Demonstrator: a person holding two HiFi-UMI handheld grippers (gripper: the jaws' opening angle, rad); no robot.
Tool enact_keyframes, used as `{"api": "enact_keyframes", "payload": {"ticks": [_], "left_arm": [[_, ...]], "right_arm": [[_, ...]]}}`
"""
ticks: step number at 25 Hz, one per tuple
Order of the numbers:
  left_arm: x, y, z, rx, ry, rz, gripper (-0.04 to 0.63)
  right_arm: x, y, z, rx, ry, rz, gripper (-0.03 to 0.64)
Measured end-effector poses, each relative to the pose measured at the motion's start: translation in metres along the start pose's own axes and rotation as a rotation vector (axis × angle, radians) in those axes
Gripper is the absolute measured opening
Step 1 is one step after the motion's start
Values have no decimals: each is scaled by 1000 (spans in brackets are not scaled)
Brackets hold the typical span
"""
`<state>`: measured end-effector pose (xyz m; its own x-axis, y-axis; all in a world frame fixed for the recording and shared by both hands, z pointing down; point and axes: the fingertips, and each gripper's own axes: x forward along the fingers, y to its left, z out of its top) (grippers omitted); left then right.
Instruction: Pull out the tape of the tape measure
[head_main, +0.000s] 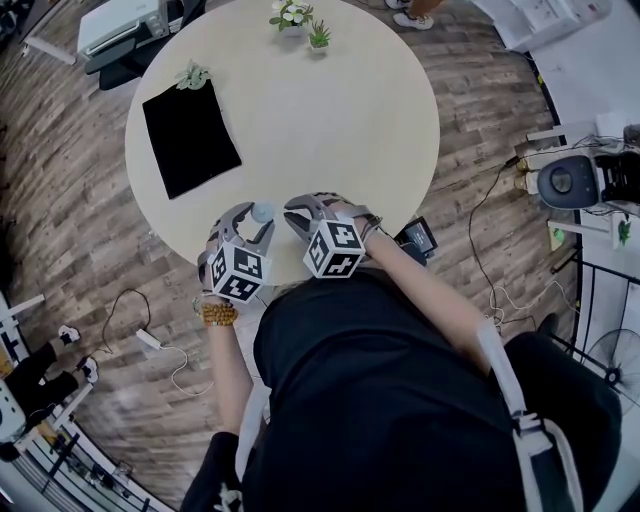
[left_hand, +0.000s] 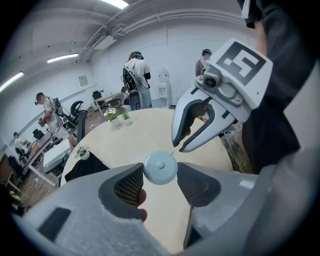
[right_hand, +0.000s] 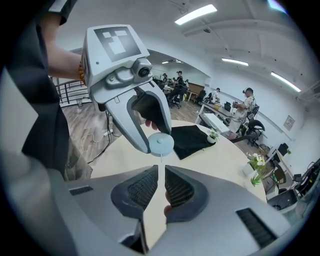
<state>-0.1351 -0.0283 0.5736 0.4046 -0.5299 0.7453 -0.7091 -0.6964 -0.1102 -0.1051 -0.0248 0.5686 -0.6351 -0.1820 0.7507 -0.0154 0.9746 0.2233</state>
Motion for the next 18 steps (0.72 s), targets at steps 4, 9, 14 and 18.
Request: {"api": "enact_keyframes", "payload": {"ticks": [4, 9, 14, 18], "left_arm": [[3, -5, 3, 30, 2, -17, 222], [7, -12, 6, 37, -1, -18, 222], [8, -16, 3, 33, 0, -15, 222], [10, -16, -1, 0, -7, -13, 222]], "right_arm": [[1, -3, 2, -18, -8, -14, 46], [5, 0, 2, -24, -5, -9, 38], [6, 6, -2, -24, 10, -26, 17], [9, 7, -3, 16, 16, -39, 9]]}}
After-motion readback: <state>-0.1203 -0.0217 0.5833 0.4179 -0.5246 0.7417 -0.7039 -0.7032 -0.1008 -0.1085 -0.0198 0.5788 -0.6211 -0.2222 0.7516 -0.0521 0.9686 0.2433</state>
